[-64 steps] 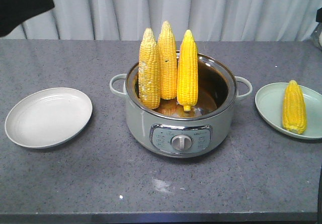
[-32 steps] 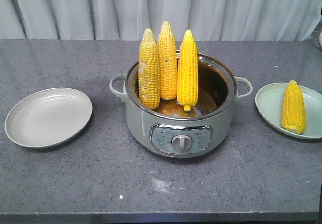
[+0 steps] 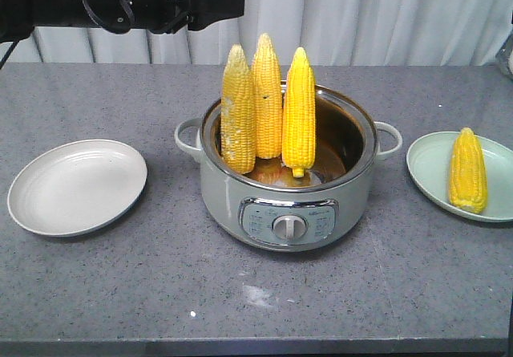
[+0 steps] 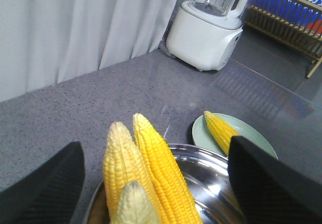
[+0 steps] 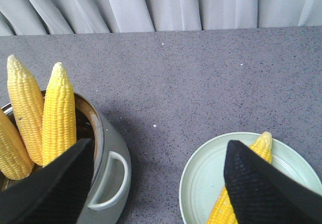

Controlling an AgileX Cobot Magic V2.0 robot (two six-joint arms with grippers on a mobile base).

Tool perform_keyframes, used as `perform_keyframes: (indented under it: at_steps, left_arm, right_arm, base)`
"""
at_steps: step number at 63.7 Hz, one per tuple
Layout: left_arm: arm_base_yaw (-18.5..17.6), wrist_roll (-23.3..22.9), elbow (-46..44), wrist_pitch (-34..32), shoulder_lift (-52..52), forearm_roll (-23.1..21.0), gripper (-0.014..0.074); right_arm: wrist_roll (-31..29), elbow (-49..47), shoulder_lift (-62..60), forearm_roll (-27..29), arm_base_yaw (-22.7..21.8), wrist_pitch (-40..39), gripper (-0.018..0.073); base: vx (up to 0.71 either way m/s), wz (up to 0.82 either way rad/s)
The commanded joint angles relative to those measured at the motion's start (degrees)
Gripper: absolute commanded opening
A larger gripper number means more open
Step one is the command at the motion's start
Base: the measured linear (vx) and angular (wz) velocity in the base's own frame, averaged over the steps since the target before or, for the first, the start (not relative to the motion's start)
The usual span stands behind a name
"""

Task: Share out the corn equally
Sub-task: 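Move the left gripper over the pot to the pale cob nearest the cream plate, then close the left gripper on the pale cob tip and lift it out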

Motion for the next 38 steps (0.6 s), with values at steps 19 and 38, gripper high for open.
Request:
perform_keyframes:
  at_steps: [19,38]
  left_arm:
    - [-0.4,0.2,-1.8,-0.9,2.0,-1.7,0.0571]
    - [-0.4,0.2,-1.8,1.9,4.6,-1.8,0.0571]
  right_arm:
    - [0.1,-1.6,-1.6,2.3,-0.3,-2.6,0.0528]
    - [0.1,-1.6,-1.6,2.3,-0.3,-2.6,0.0528]
  base:
    - [0.00,0.00]
    - [0.00,0.00]
